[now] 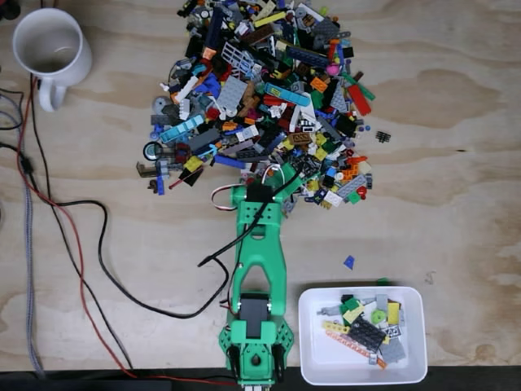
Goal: Find the closest Lego and put it in the bin.
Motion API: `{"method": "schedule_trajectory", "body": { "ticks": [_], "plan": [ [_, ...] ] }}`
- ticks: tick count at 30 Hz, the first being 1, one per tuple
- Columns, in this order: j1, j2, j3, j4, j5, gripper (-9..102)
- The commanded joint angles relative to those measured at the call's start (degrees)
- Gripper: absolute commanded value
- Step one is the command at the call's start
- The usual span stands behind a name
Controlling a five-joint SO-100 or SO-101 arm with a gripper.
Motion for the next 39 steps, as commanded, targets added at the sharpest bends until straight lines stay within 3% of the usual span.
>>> {"method": "schedule_trajectory", "body": {
  "ticks": [1, 9, 20, 39],
  "plan": [
    [-2.2, 2.6, 1.1, -5.0, -9.5, 14],
    [-6.8, -0.4, -1.8, -9.3, -9.5, 12],
    [-4.3, -7.6, 0.4, -17.5, -10.8, 12],
    [-1.6, -12.4, -2.1, -19.2, -11.9, 11]
  ]
}}
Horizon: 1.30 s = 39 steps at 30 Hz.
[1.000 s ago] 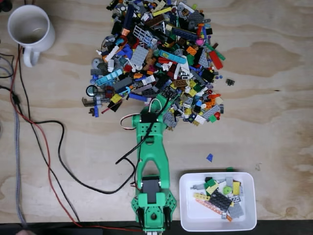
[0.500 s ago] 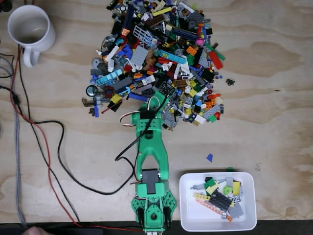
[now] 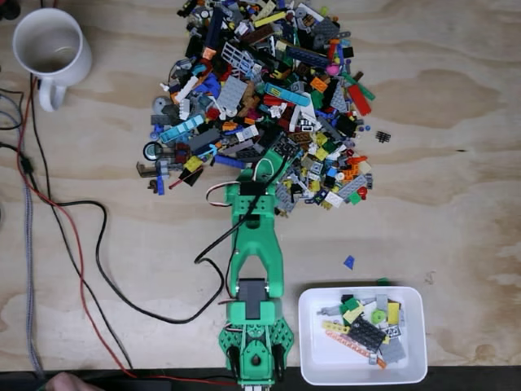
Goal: Find the closest Lego and put it in the bin.
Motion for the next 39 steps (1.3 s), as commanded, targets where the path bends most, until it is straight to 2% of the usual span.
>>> {"method": "schedule_trajectory", "body": {
  "ticks": [1, 18, 30, 34, 39],
  "plan": [
    [0.0, -1.6, -1.5, -1.3, -0.4, 10],
    [-1.5, -0.8, -5.1, 3.3, 3.3, 5],
    [6.0, 7.2, -20.7, 24.1, 2.3, 5],
    [12.8, 11.3, -24.6, 31.5, 1.3, 5],
    [26.1, 18.9, -25.4, 38.6, -2.4, 5]
  ]
}}
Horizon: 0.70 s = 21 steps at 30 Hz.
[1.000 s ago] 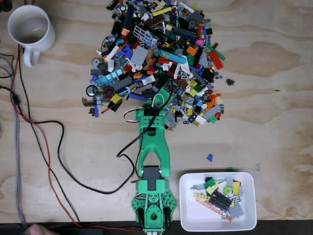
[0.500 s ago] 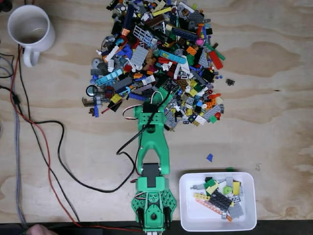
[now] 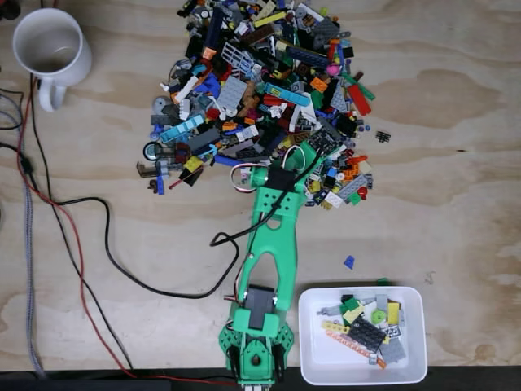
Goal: Find the closest Lego and put it in the bin.
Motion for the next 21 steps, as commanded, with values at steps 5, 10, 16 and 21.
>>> {"method": "schedule_trajectory", "body": {
  "ticks": [5, 10, 16, 21],
  "plan": [
    [31.0, 18.5, -2.9, 8.9, -10.3, 5],
    [44.9, 27.0, 2.7, 8.9, -18.9, 6],
    [57.6, 34.9, 8.5, 8.3, -26.0, 5],
    [67.9, 38.4, 14.2, 5.9, -31.9, 6]
  ]
}}
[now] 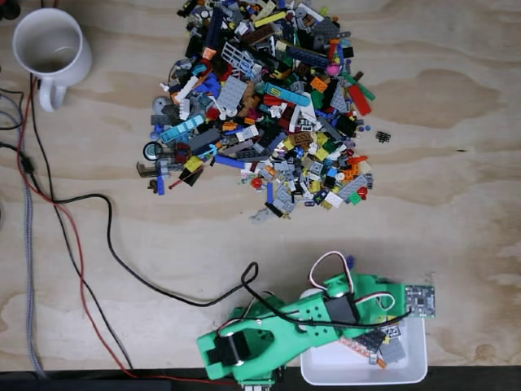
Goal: Find the closest Lego and put it in the bin.
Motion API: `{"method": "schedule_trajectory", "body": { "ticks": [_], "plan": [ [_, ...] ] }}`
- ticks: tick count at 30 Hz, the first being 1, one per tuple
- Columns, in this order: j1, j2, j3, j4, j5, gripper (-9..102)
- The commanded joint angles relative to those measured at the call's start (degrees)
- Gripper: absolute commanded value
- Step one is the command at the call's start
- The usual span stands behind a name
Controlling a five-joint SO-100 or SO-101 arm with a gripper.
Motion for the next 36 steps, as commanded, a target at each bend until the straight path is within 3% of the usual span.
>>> {"method": "schedule_trajectory", "body": {
  "ticks": [1, 6, 12, 16, 20, 25, 31, 36],
  "plan": [
    [10.5, 4.5, 2.4, -2.9, -5.4, 6],
    [15.5, 6.1, 7.1, -7.2, -9.6, 11],
    [10.4, 6.8, 6.9, -11.5, -8.5, 23],
    [-5.7, 8.7, 6.0, -14.4, -6.1, 15],
    [-25.2, 11.0, 5.6, -10.0, -3.0, 9],
    [-47.1, 11.8, 7.7, -7.4, 4.4, 10],
    [-64.1, 12.8, 12.5, -8.1, 11.0, 11],
    [-71.5, 11.2, 12.3, -8.0, 15.4, 10]
  ]
}}
